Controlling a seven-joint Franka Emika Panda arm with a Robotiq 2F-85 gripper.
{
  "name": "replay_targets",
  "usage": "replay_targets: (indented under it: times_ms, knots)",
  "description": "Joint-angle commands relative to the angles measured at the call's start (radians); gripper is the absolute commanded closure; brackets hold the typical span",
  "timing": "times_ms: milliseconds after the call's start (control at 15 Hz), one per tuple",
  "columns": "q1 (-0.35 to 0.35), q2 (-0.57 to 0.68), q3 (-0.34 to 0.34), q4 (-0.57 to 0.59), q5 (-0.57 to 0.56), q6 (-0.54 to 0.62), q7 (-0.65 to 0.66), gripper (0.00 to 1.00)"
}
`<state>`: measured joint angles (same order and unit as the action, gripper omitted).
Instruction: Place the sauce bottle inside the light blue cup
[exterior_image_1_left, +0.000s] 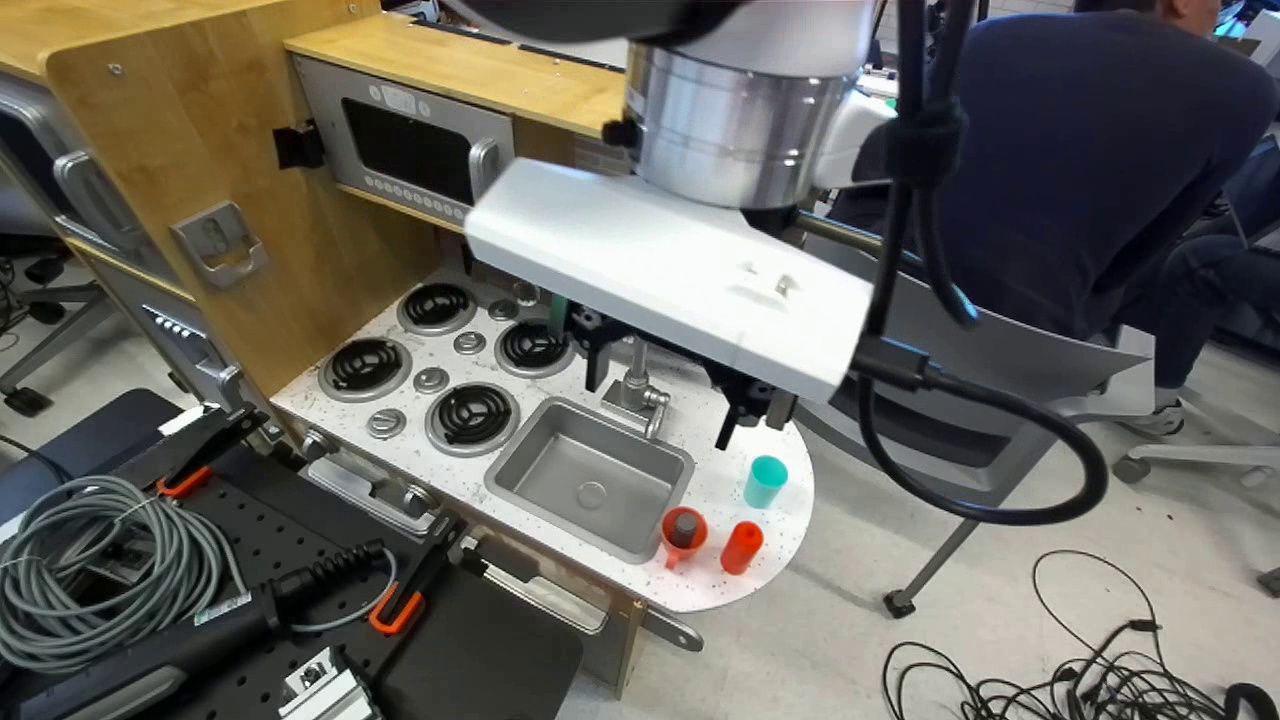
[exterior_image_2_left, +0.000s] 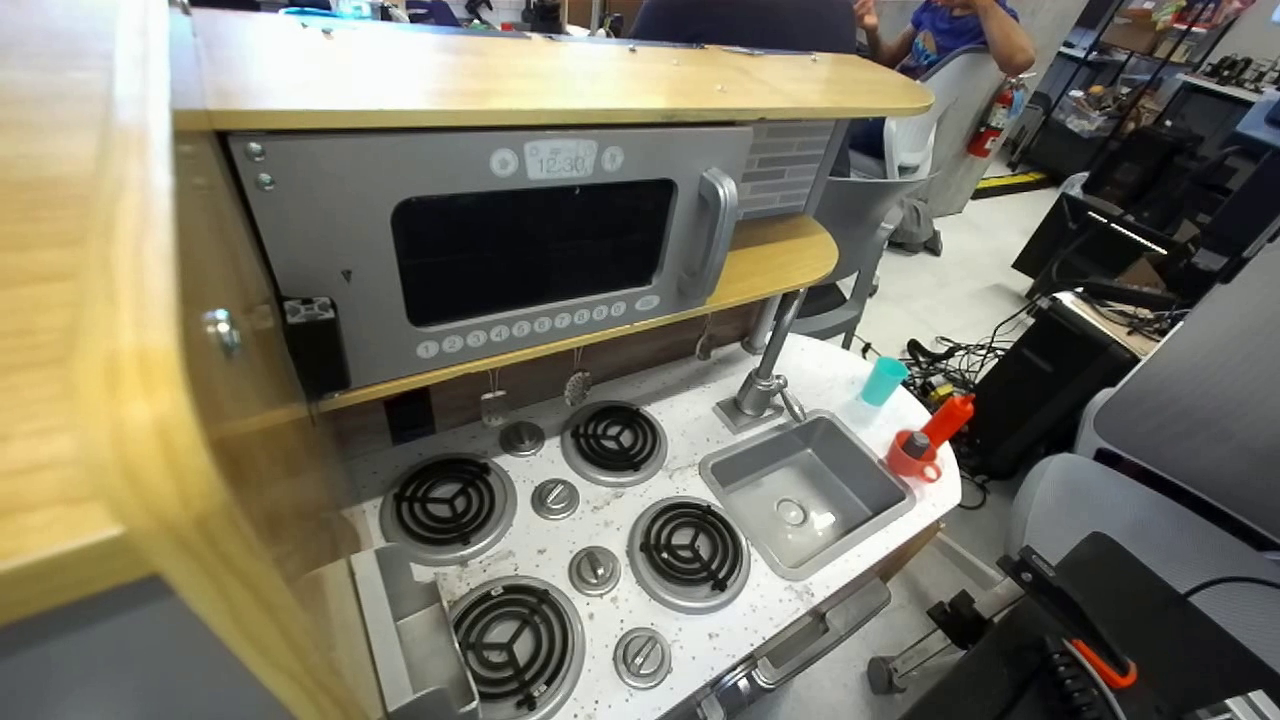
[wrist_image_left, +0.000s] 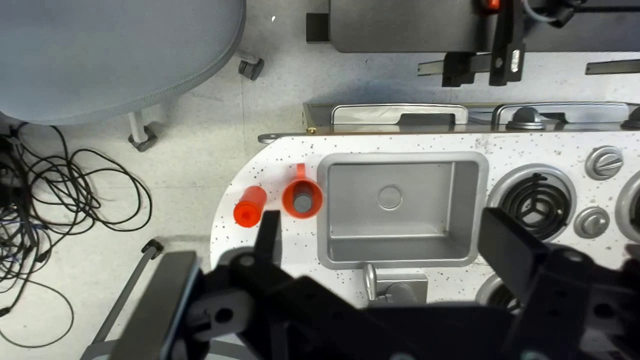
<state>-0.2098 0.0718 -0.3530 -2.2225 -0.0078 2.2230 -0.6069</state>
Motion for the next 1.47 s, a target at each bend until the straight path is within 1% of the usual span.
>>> replay_targets:
  times_ms: [0, 267, 400, 667, 867, 1133, 1267, 1400]
  knots:
    - [-0.074, 0.163, 0.034, 0.134, 0.067, 0.028, -0.076, 0.0]
    - [-0.155, 0.285, 0.076, 0.216, 0.09, 0.089, -0.117, 0.0]
    - [-0.194, 0.343, 0.1, 0.259, 0.103, 0.098, -0.129, 0.0]
    - [-0.257, 0.455, 0.133, 0.349, 0.087, 0.124, -0.129, 0.0]
    - [-0.294, 0.526, 0.157, 0.39, 0.082, 0.19, -0.132, 0.0]
    - [-0.33, 0.59, 0.191, 0.406, 0.082, 0.284, -0.117, 0.0]
    - [-0.336, 0.619, 0.199, 0.42, 0.077, 0.287, -0.1, 0.0]
    - [-0.341, 0.65, 0.204, 0.449, 0.075, 0.264, -0.086, 0.0]
